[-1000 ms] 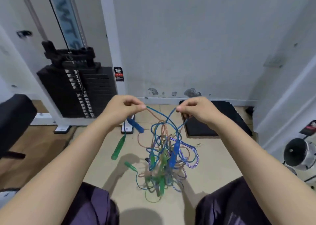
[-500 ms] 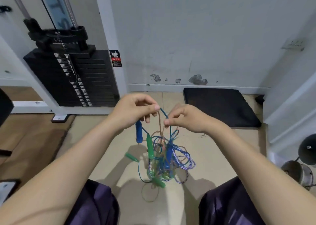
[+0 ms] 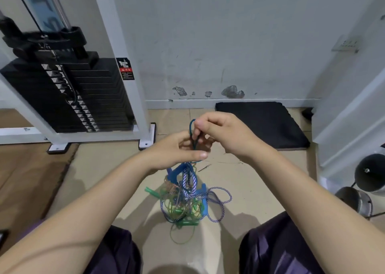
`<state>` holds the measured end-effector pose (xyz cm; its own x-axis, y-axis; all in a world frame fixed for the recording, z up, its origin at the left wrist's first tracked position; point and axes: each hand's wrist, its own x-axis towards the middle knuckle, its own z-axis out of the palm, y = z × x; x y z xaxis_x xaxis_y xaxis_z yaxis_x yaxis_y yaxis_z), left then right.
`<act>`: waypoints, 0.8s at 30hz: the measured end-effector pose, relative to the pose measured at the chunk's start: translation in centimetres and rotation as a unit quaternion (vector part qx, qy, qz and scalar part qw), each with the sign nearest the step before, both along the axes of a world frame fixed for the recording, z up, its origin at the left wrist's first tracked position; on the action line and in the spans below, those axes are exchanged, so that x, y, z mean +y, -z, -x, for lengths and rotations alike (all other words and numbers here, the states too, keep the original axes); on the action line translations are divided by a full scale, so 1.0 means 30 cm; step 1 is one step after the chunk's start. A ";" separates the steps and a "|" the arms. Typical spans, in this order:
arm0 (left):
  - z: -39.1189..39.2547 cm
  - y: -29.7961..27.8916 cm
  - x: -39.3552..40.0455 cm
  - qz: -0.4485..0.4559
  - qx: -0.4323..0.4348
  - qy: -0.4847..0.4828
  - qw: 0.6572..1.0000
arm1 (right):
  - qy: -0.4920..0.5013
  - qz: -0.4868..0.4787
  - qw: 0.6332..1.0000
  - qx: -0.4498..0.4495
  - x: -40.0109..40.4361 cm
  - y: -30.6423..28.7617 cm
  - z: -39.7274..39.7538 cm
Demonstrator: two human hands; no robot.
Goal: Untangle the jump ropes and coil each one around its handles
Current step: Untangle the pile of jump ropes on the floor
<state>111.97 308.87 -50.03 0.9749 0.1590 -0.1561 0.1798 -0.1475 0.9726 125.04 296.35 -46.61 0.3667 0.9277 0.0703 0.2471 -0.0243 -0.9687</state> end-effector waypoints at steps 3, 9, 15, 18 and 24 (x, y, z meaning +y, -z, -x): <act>-0.010 0.000 -0.018 -0.044 0.035 0.047 0.997 | 0.036 -0.024 0.999 0.004 -0.015 -0.014 -0.026; -0.015 0.002 -0.008 -0.154 0.046 0.027 0.987 | 0.118 -0.029 0.992 0.019 -0.050 -0.024 -0.048; 0.001 0.009 0.006 -0.047 0.027 -0.108 0.993 | 0.095 0.068 0.993 0.034 -0.065 0.004 -0.061; 0.011 -0.008 0.009 0.019 -0.014 -0.168 0.985 | 0.021 0.144 0.989 -0.018 -0.063 0.028 -0.045; 0.033 -0.044 -0.008 0.094 -0.076 -0.217 0.969 | -0.011 0.160 0.982 -0.100 -0.030 0.062 0.012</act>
<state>110.99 308.62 -48.72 0.8362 0.5423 -0.0820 0.0372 0.0931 0.9950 124.69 295.44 -48.48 0.3549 0.9217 -0.1568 0.4355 -0.3114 -0.8446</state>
